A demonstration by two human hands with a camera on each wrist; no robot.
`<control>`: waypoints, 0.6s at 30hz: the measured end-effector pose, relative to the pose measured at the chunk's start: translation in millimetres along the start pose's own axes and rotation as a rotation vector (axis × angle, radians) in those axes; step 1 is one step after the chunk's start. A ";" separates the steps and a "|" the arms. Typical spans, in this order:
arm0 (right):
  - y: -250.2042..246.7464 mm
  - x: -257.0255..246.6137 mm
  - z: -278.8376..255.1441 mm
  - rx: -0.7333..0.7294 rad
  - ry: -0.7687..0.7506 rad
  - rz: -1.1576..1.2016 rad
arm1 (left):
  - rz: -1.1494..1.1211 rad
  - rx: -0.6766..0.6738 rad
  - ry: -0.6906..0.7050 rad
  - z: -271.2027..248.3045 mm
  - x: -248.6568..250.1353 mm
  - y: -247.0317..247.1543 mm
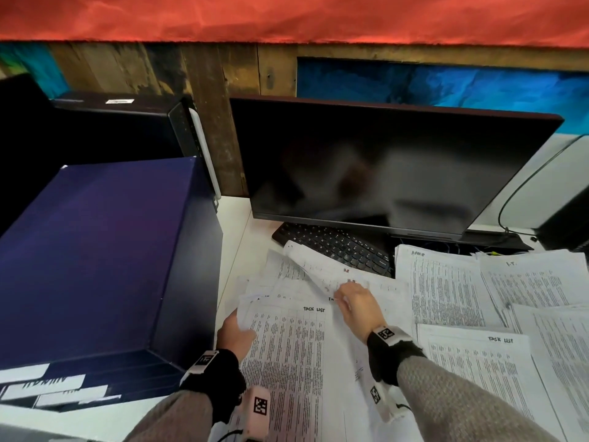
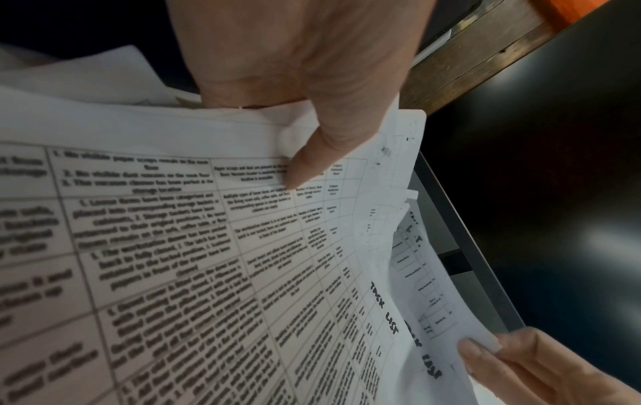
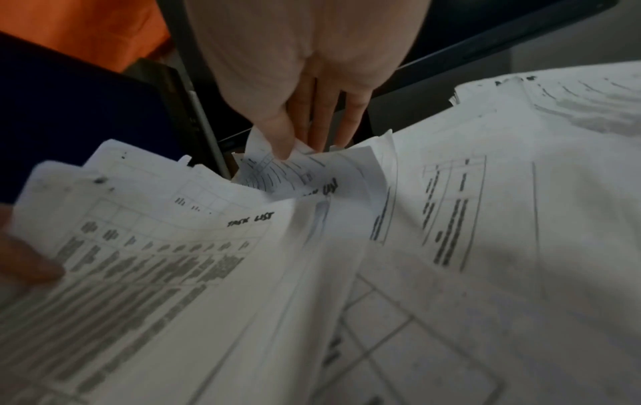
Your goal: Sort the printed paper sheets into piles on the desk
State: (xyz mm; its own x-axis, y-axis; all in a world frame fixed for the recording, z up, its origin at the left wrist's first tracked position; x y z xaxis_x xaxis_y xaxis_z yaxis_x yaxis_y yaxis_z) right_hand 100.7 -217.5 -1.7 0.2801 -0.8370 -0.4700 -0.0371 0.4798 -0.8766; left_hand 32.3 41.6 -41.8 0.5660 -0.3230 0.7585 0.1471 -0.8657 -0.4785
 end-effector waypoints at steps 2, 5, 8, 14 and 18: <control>-2.0 3.5 -4.8 0.029 0.072 0.068 | 0.008 0.001 -0.004 -0.7 0.4 -0.1; -4.3 1.1 -7.5 0.017 0.059 0.084 | 0.011 0.003 -0.003 -2.4 0.9 -0.7; -12.2 1.8 -5.9 0.038 0.144 0.203 | 0.006 0.001 -0.002 -3.1 2.5 -0.5; -33.4 17.0 -2.3 0.104 0.404 0.711 | -0.022 -0.019 -0.001 -3.6 4.7 -0.5; -36.8 20.3 -9.4 0.112 0.515 0.957 | -0.030 -0.030 0.025 -4.5 10.2 0.2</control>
State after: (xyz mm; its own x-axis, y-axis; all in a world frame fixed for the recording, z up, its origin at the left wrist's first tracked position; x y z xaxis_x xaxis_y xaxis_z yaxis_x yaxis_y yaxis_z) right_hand 98.8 -254.6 20.1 -0.2541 -0.1019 -0.9618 0.0695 0.9899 -0.1233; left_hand 34.5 36.4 -32.2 0.5411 -0.3055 0.7835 0.1394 -0.8862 -0.4418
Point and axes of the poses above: each hand's wrist, its own z-axis towards the middle knuckle, its own y-axis out of the palm, x = y × z, the point moved 5 cm from there along z, towards the middle knuckle, and after that the axes turned 2 degrees about x, right-handed, at the moved point
